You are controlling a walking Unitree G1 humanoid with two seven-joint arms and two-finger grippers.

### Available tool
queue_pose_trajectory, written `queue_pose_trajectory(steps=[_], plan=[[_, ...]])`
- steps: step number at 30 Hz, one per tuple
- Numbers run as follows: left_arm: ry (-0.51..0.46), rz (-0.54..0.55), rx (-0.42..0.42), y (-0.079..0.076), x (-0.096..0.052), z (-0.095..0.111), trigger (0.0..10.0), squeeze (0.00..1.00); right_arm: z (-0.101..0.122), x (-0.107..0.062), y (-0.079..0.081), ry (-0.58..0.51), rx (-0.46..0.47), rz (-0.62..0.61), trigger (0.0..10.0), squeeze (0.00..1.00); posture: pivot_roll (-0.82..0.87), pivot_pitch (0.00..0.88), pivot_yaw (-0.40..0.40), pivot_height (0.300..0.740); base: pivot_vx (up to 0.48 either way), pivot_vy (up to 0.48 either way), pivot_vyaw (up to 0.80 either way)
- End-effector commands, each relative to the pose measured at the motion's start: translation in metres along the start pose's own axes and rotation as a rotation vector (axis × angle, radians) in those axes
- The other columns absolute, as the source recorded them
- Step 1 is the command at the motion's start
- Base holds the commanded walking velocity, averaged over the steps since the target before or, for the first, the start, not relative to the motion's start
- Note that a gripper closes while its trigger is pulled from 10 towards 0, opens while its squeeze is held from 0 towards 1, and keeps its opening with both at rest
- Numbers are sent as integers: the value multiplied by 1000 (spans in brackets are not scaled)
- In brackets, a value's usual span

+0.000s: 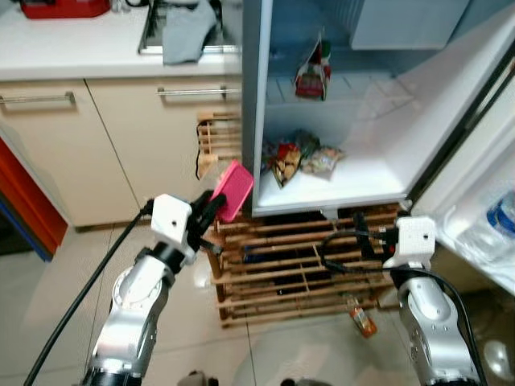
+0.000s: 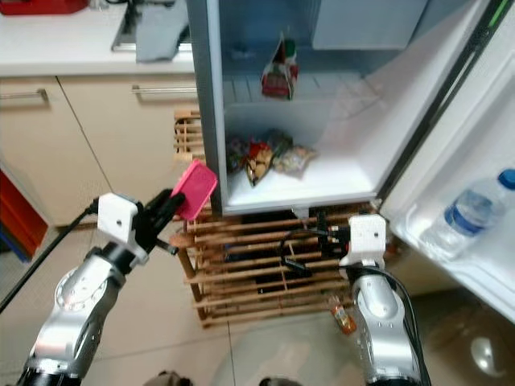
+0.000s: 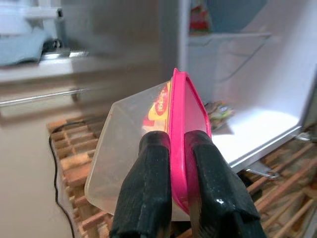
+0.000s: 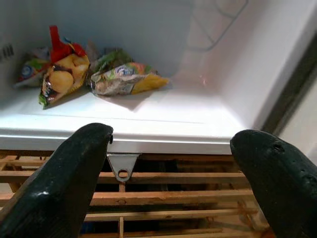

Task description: Restocking fridge

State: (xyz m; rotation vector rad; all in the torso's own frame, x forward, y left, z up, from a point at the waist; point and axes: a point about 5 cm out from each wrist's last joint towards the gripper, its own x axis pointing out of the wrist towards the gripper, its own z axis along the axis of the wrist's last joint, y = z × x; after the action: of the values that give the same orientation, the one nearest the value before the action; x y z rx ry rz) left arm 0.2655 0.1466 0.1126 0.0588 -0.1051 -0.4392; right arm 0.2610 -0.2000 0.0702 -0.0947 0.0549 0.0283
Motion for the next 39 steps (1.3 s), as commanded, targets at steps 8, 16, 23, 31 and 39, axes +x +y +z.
queue_pose_trajectory(steps=[8,16,23,31,39], plan=[[-52,-73,14,-10,9,11,10000,0,0,-1,-1,2,-1,-2,10000,0,-102,0,4,740,61,-271,0],[-55,-38,-2,-7,19,12,10000,0,0,-1,-1,-1,-2,2,10000,0,-107,0,5,740,277,-388,0],[-51,9,19,-3,30,13,10000,0,0,0,1,0,-3,16,10000,0,-115,0,9,740,282,-197,0],[-20,44,33,2,32,7,10000,0,-6,-6,15,36,10,131,10000,0,-119,0,9,740,0,0,0],[1,62,50,3,34,3,10000,0,-15,-15,28,108,25,240,10000,0,-123,0,8,740,0,0,0]])
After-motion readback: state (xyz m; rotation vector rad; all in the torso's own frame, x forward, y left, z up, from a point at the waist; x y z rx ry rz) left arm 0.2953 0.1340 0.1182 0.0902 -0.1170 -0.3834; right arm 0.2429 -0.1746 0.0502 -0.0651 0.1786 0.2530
